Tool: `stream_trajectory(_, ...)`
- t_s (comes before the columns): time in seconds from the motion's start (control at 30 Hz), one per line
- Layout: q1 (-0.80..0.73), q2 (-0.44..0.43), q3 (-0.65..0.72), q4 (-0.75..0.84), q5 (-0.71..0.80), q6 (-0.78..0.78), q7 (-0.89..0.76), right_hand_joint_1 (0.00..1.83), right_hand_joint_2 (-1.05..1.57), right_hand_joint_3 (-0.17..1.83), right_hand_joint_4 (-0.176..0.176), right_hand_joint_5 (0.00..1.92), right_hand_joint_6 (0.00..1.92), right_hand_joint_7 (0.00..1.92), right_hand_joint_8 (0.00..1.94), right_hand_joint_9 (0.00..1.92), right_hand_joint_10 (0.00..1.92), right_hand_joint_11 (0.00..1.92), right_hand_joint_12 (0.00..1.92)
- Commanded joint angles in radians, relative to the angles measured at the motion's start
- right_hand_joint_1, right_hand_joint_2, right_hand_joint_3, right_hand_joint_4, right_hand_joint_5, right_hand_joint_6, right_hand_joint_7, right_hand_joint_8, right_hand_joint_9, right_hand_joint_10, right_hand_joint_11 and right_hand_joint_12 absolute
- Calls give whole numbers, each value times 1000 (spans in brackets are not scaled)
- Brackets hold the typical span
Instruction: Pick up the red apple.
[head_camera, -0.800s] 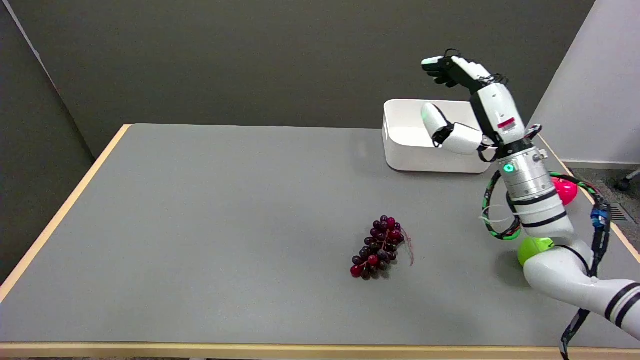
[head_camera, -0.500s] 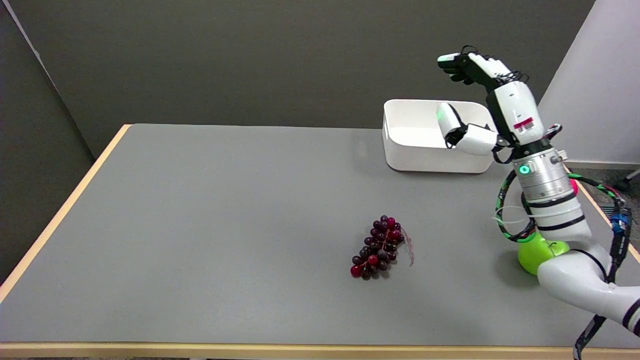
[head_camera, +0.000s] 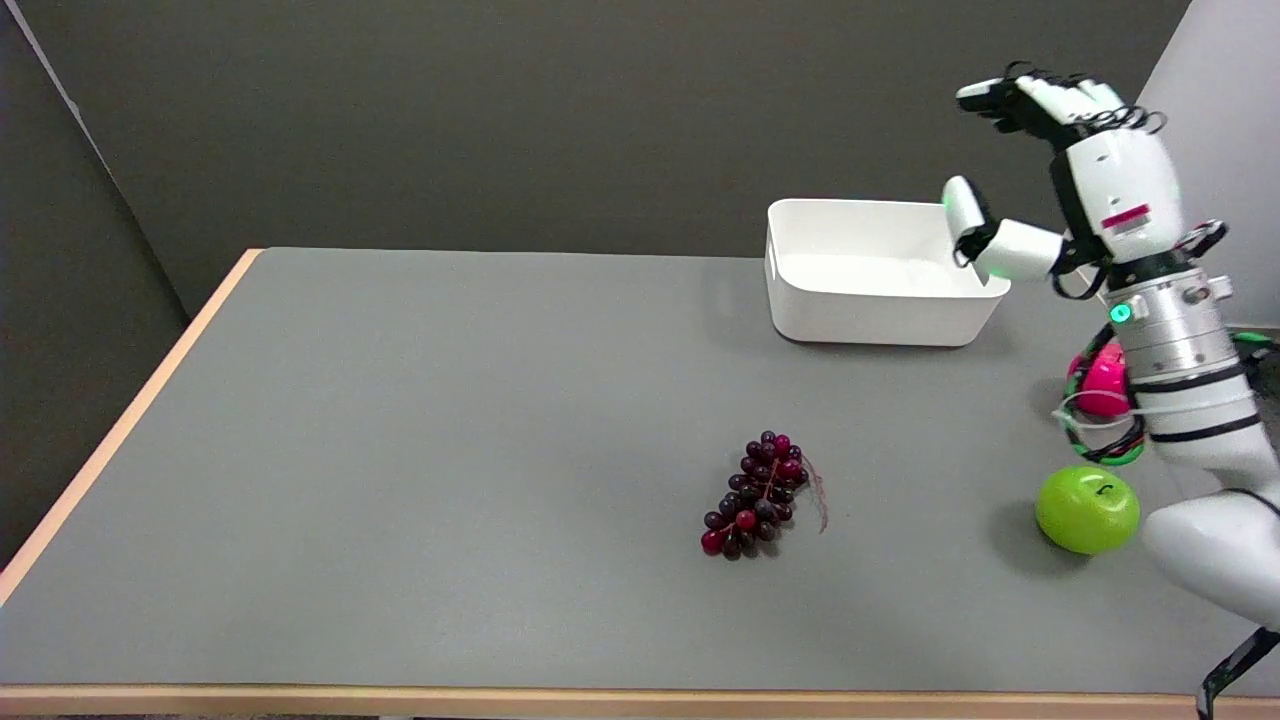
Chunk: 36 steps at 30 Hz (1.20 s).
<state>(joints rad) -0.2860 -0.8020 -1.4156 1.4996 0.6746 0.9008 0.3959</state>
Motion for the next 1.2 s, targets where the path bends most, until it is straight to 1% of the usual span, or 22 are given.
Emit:
stream_trajectory(0.03,39,35,247,-46,166,-382,-362,482,748,871,84,372,731,511,538,419,1024,247,1391)
stream_trajectory(0.27,123,44,231,-174,182,-537,-418,478,733,872,82,365,709,489,506,378,976,201,1341)
stream_trajectory(0.43,124,44,254,-227,188,-654,-478,473,715,872,73,350,664,462,470,348,938,174,1315)
stream_trajectory(0.5,109,37,261,-235,207,-680,-505,407,667,966,67,324,627,421,488,341,871,166,1278)
stream_trajectory(0.63,43,12,285,-238,277,-676,-572,384,654,969,63,316,616,408,481,330,867,157,1265)
stream_trajectory(0.8,-31,-49,350,-211,352,-673,-651,362,642,961,57,314,610,398,477,322,870,158,1274)
stream_trajectory(1.03,-124,-92,397,-145,359,-675,-667,347,632,957,52,315,610,402,483,327,877,169,1294)
stream_trajectory(1.2,-139,-101,357,-145,360,-682,-699,341,627,951,49,318,614,410,491,340,892,180,1309)
